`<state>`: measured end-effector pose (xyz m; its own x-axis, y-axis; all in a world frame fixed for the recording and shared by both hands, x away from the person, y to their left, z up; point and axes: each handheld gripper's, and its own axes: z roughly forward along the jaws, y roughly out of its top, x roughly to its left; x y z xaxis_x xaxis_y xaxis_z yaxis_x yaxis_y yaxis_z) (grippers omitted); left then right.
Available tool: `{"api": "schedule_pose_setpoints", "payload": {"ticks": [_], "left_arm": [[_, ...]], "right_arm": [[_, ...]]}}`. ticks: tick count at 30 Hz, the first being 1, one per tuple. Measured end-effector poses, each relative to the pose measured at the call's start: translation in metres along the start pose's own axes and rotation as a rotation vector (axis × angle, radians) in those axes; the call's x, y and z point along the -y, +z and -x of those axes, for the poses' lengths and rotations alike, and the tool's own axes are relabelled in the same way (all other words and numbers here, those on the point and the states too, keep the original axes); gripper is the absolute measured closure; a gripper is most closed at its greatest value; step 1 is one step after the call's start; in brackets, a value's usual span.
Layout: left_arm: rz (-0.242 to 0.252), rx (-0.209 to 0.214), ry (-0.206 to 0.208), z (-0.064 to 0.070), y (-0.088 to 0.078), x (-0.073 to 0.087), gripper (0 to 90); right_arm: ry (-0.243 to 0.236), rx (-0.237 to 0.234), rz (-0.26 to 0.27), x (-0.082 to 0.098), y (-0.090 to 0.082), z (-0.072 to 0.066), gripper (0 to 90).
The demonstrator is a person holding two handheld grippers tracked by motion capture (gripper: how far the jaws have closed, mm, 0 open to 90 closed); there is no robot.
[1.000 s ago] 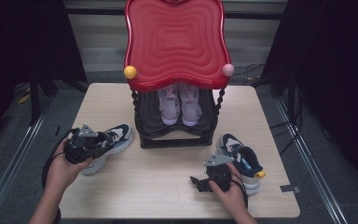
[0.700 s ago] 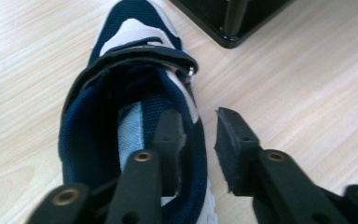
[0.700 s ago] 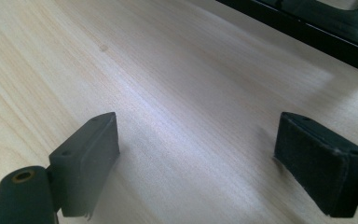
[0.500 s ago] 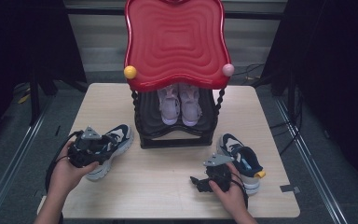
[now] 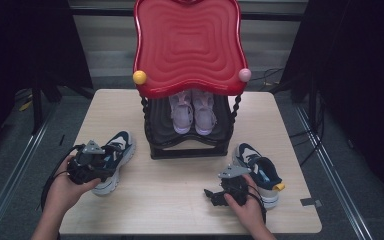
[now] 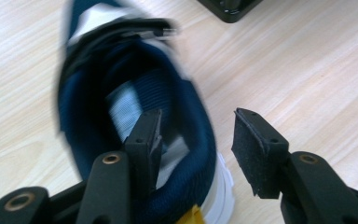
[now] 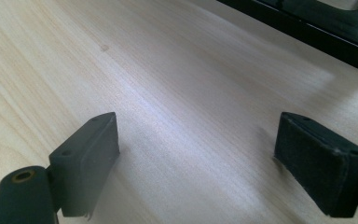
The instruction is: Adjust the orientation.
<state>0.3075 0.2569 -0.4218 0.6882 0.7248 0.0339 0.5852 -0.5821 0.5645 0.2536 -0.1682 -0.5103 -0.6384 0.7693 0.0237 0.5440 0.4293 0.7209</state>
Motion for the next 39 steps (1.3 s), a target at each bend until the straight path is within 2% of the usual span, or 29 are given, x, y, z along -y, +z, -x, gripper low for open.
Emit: {"api": "schedule_pose_setpoints", "payload": {"ticks": [2, 4, 5, 8, 11, 12, 16, 19, 22, 25, 26, 28, 30, 31, 32, 34, 36, 39], "left_arm": [[-0.014, 0.017, 0.002, 0.003, 0.005, -0.001, 56.5], [-0.028, -0.006, 0.016, 0.005, 0.007, -0.002, 60.9], [-0.026, 0.008, -0.004, 0.005, 0.008, -0.002, 64.1], [-0.029, 0.017, -0.021, 0.006, 0.009, -0.004, 67.0], [-0.007, 0.014, -0.040, 0.008, 0.011, -0.005, 69.6], [0.006, 0.018, -0.066, 0.008, 0.012, -0.005, 70.5], [0.028, -0.012, -0.110, 0.008, 0.017, -0.011, 72.6], [0.042, -0.050, -0.121, 0.006, 0.022, -0.018, 73.0], [0.060, -0.056, -0.141, 0.006, 0.025, -0.025, 73.2], [0.064, -0.052, -0.145, 0.007, 0.032, -0.031, 72.9], [0.060, -0.039, -0.150, 0.008, 0.035, -0.033, 72.7], [0.051, -0.054, -0.131, 0.010, 0.037, -0.035, 72.5], [0.049, -0.051, -0.138, 0.010, 0.037, -0.035, 71.7], [0.050, -0.053, -0.128, 0.009, 0.036, -0.035, 70.9], [0.057, -0.060, -0.119, 0.009, 0.035, -0.035, 69.4], [0.087, -0.035, -0.127, 0.006, 0.029, -0.035, 63.4], [0.085, -0.039, -0.129, 0.005, 0.025, -0.034, 56.2], [0.093, -0.026, -0.116, 0.004, 0.016, -0.031, 50.6]], "right_arm": [[0.004, 0.000, -0.002, 0.000, 0.000, 0.000, 13.3], [0.005, -0.001, -0.001, 0.000, 0.000, 0.000, 13.3], [0.001, 0.000, -0.001, 0.000, 0.000, 0.000, 13.3], [0.004, -0.001, 0.000, 0.000, 0.000, 0.000, 13.3], [0.004, -0.001, 0.000, 0.000, 0.000, 0.000, 13.3], [0.005, -0.001, -0.001, 0.000, 0.000, 0.000, 13.2], [0.005, -0.001, -0.001, 0.000, 0.000, 0.000, 13.2], [0.003, -0.001, 0.000, 0.000, 0.000, 0.000, 13.3], [0.004, -0.001, 0.000, 0.000, 0.000, 0.000, 13.2], [0.003, -0.002, 0.001, 0.000, 0.000, 0.000, 13.3], [0.006, -0.001, -0.001, 0.000, 0.000, 0.000, 13.2], [0.006, -0.001, -0.001, 0.000, 0.000, 0.000, 13.3], [0.002, 0.000, -0.001, 0.000, 0.000, 0.000, 13.3], [0.002, -0.001, 0.000, 0.000, 0.000, 0.000, 13.2], [0.002, -0.001, -0.001, 0.000, 0.000, 0.000, 13.3], [0.002, 0.000, -0.001, 0.000, 0.000, 0.000, 13.3], [0.006, -0.001, -0.003, 0.000, 0.000, 0.000, 13.3], [0.004, -0.001, -0.003, 0.000, 0.000, 0.000, 13.2]]}}
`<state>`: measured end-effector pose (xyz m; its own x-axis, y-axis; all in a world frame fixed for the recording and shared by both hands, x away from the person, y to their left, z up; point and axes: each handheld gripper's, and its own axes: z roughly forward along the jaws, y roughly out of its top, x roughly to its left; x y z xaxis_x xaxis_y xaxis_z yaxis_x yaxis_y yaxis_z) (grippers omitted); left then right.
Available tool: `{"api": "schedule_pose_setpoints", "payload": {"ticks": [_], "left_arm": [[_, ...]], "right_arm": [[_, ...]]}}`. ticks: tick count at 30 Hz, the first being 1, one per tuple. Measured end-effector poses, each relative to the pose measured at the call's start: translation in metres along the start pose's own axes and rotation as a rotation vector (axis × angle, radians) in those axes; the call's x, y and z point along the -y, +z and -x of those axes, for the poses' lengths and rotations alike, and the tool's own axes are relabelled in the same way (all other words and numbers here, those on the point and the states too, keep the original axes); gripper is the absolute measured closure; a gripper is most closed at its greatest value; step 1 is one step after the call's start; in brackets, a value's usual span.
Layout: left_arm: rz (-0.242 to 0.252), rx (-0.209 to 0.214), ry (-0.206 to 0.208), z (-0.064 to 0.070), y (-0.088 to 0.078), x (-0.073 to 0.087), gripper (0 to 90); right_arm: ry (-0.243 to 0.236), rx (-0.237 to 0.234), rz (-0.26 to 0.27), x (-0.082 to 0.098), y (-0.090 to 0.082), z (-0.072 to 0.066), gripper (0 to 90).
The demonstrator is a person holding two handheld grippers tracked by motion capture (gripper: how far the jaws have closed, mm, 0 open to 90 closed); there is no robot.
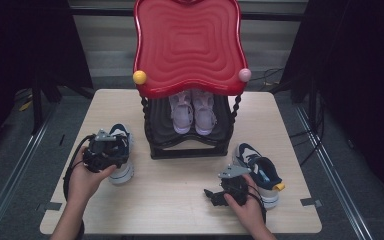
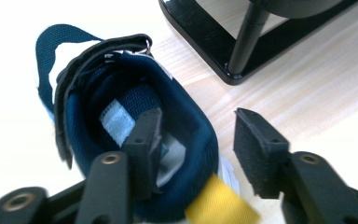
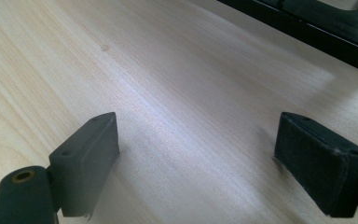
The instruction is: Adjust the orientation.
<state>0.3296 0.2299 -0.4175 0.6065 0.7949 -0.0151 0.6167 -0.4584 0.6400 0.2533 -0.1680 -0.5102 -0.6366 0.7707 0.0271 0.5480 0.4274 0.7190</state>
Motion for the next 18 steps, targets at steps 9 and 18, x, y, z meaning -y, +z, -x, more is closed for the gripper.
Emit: {"api": "schedule_pose_setpoints", "payload": {"ticks": [9, 18], "left_arm": [[-0.009, 0.010, 0.064, 0.001, -0.014, 0.008, 44.7], [-0.024, 0.033, 0.077, 0.013, -0.012, 0.005, 47.2]], "right_arm": [[0.004, 0.000, -0.002, 0.000, 0.000, 0.000, 13.2], [-0.001, 0.000, 0.001, 0.000, 0.000, 0.000, 13.2]]}}
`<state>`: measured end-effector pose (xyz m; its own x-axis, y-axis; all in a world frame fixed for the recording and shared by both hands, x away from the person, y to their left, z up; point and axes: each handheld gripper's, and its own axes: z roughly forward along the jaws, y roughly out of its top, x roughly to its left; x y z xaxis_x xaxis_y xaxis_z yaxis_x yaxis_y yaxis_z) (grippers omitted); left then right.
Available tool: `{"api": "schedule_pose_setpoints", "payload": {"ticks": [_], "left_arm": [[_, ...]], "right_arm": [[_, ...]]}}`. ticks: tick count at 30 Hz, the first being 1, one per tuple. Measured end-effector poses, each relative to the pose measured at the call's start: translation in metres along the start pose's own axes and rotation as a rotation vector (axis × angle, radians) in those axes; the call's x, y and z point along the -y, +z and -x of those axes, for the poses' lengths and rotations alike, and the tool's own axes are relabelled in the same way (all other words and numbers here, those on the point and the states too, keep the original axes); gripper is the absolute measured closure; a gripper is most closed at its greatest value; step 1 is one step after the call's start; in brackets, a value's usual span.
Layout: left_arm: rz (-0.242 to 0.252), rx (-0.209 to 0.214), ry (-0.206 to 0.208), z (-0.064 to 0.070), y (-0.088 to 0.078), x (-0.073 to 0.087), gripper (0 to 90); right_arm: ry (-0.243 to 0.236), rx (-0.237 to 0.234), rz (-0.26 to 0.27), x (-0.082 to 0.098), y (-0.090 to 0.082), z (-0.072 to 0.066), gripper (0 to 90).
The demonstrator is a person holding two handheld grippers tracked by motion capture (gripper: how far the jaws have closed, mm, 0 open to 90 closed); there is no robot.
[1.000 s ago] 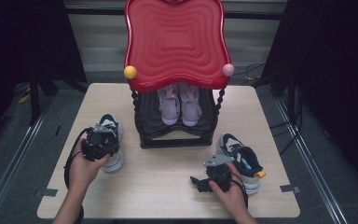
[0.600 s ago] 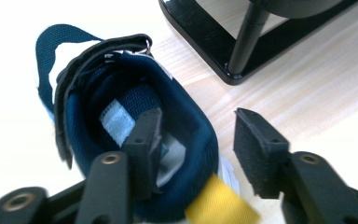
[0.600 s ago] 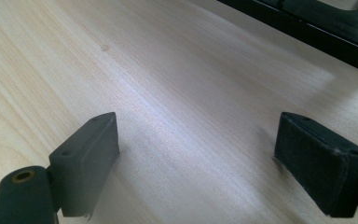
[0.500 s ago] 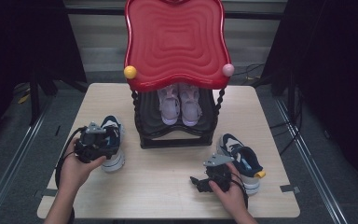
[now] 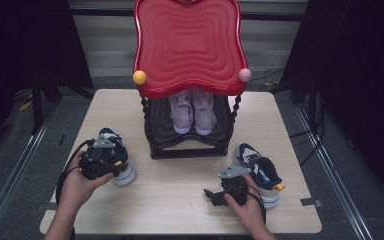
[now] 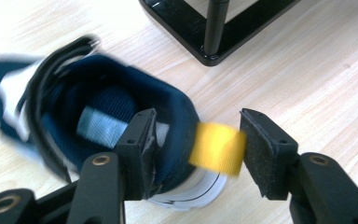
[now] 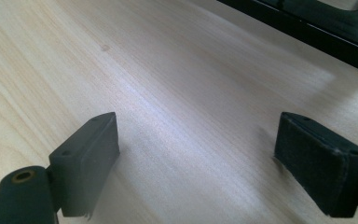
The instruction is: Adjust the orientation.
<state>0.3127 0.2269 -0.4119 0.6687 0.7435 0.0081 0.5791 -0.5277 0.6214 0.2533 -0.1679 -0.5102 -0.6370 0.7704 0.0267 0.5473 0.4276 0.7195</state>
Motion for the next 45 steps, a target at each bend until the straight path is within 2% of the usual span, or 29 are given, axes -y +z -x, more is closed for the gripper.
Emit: {"api": "schedule_pose_setpoints", "payload": {"ticks": [3, 5, 8, 11, 14, 15, 18, 21, 24, 26, 27, 29, 30, 32, 36, 39, 45], "left_arm": [[-0.007, -0.001, 0.016, 0.001, 0.002, -0.002, 51.7], [-0.014, -0.014, 0.045, 0.001, 0.004, -0.003, 59.6], [-0.010, -0.009, 0.034, -0.001, 0.005, -0.004, 68.1], [-0.019, 0.003, 0.044, -0.002, 0.004, -0.006, 71.2], [-0.028, 0.028, 0.069, 0.003, 0.004, -0.006, 73.2], [-0.019, 0.032, 0.064, 0.006, 0.004, -0.005, 73.4], [-0.025, 0.089, 0.077, 0.014, 0.001, -0.005, 73.4], [-0.046, 0.104, 0.114, 0.025, -0.001, -0.006, 73.4], [-0.054, 0.132, 0.125, 0.029, -0.002, -0.005, 73.0], [-0.058, 0.128, 0.129, 0.030, -0.002, -0.006, 71.6], [-0.067, 0.141, 0.129, 0.029, -0.002, -0.007, 70.1], [-0.078, 0.131, 0.141, 0.027, -0.003, -0.010, 64.0], [-0.086, 0.133, 0.130, 0.027, -0.003, -0.012, 61.0], [-0.100, 0.124, 0.136, 0.025, -0.003, -0.017, 55.2], [-0.150, 0.121, 0.125, 0.021, -0.001, -0.024, 54.7], [-0.193, 0.137, 0.109, 0.018, 0.001, -0.028, 51.5], [-0.262, 0.153, 0.121, 0.020, 0.006, -0.033, 50.1]], "right_arm": [[0.004, 0.000, -0.002, 0.000, 0.000, 0.000, 13.2], [0.000, 0.000, 0.000, 0.000, 0.000, 0.000, 13.2], [0.000, 0.000, 0.000, 0.000, 0.000, 0.000, 13.2], [0.004, 0.000, -0.002, 0.000, 0.000, 0.000, 13.2], [0.004, 0.000, -0.002, 0.000, 0.000, 0.000, 13.3], [0.004, 0.000, -0.002, 0.000, 0.000, 0.000, 13.3], [0.004, 0.000, -0.002, 0.000, 0.000, 0.000, 13.2], [0.005, 0.000, -0.003, 0.000, 0.000, 0.000, 13.2], [0.004, 0.000, -0.002, 0.000, 0.000, 0.000, 13.2], [0.004, 0.000, -0.002, 0.000, 0.000, 0.000, 13.2], [0.005, 0.000, -0.003, 0.000, 0.000, 0.000, 13.2], [0.004, 0.000, -0.002, 0.000, 0.000, 0.000, 13.2], [0.006, -0.001, -0.001, 0.000, 0.000, 0.000, 13.3], [0.001, 0.000, 0.001, 0.000, 0.000, 0.000, 13.2], [0.006, -0.001, -0.001, 0.000, 0.000, 0.000, 13.3], [0.005, -0.001, 0.000, 0.000, 0.000, 0.000, 13.2], [0.007, -0.001, -0.001, 0.000, 0.000, 0.000, 13.2]]}}
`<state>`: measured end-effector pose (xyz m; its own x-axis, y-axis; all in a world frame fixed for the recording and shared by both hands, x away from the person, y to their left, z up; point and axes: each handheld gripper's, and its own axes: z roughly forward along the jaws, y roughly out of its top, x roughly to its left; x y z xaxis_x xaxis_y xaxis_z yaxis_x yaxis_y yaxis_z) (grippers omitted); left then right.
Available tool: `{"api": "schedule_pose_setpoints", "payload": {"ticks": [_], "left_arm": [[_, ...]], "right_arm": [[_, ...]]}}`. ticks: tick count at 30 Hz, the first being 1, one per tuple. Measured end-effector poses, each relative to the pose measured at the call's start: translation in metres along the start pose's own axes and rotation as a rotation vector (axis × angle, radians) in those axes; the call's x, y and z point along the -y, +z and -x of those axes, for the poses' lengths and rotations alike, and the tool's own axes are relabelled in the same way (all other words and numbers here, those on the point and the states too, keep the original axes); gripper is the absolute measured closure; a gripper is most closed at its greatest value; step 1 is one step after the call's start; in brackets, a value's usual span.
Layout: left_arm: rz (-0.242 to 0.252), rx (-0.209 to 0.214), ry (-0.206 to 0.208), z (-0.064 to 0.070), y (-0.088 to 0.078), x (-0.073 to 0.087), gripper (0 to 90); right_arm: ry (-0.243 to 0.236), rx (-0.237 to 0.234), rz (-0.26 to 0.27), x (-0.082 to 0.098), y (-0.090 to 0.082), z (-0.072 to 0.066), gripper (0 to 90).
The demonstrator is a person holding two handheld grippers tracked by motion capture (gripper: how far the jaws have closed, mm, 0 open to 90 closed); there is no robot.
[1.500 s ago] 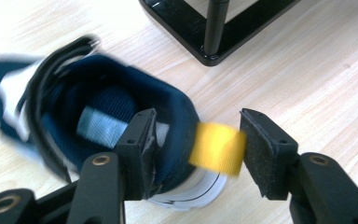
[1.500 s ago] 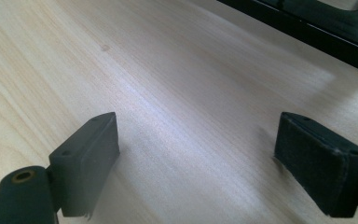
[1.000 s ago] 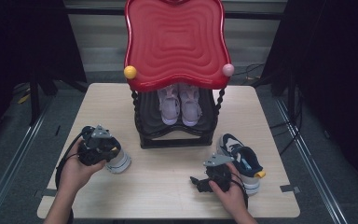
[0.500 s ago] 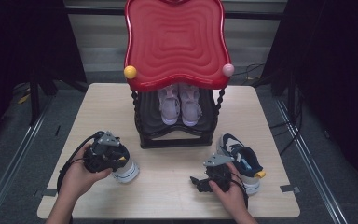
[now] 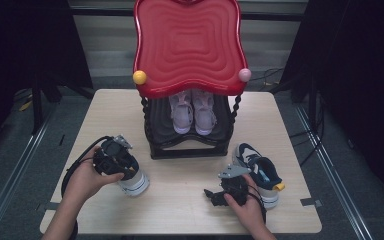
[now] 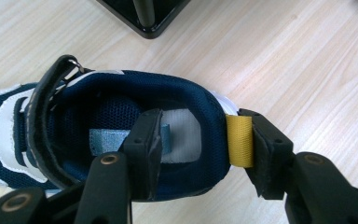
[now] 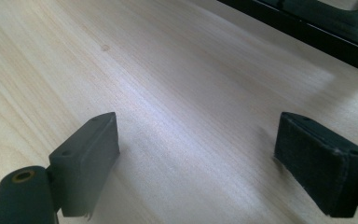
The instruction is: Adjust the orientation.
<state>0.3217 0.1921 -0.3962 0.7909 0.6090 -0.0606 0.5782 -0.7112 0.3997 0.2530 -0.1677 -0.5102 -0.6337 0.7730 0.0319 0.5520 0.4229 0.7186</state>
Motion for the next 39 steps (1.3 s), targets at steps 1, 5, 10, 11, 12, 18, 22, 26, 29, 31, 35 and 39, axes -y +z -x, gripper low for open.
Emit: {"api": "schedule_pose_setpoints", "payload": {"ticks": [1, 5, 10, 11, 12, 18, 22, 26, 29, 31, 35, 39], "left_arm": [[-0.018, 0.004, 0.011, -0.001, 0.000, -0.001, 49.6], [-0.055, 0.027, 0.015, -0.001, 0.002, -0.005, 50.1], [-0.092, 0.040, 0.009, -0.001, 0.005, -0.009, 50.8], [-0.094, 0.042, 0.011, -0.001, 0.006, -0.009, 50.8], [-0.105, 0.048, 0.010, -0.001, 0.007, -0.010, 50.8], [-0.194, 0.071, 0.026, 0.002, 0.017, -0.015, 51.5], [-0.229, 0.078, 0.027, 0.002, 0.024, -0.018, 52.8], [-0.261, 0.087, 0.031, 0.002, 0.030, -0.020, 53.8], [-0.281, 0.083, 0.023, 0.002, 0.032, -0.023, 54.3], [-0.281, 0.091, 0.020, 0.002, 0.034, -0.024, 54.7], [-0.290, 0.094, 0.012, 0.001, 0.037, -0.026, 55.8], [-0.305, 0.098, 0.008, 0.002, 0.041, -0.027, 57.5]], "right_arm": [[-0.005, 0.000, 0.002, 0.000, 0.000, 0.000, 13.2], [-0.002, 0.000, -0.002, 0.000, 0.000, 0.000, 13.2], [-0.001, 0.000, -0.002, 0.000, 0.000, 0.000, 13.2], [-0.003, 0.000, -0.001, 0.000, 0.000, 0.000, 13.2], [-0.002, 0.000, -0.002, 0.000, 0.000, 0.000, 13.2], [-0.002, 0.000, -0.002, 0.000, 0.000, 0.000, 13.2], [-0.006, 0.000, 0.001, 0.000, 0.000, 0.000, 13.2], [-0.005, 0.000, 0.000, 0.000, 0.000, 0.000, 13.2], [0.000, 0.000, -0.002, 0.000, 0.000, 0.000, 13.2], [-0.001, 0.000, -0.002, 0.000, 0.000, 0.000, 13.2], [-0.001, 0.001, -0.001, 0.000, 0.000, 0.000, 13.2], [-0.002, 0.000, 0.000, 0.000, 0.000, 0.000, 13.2]]}}
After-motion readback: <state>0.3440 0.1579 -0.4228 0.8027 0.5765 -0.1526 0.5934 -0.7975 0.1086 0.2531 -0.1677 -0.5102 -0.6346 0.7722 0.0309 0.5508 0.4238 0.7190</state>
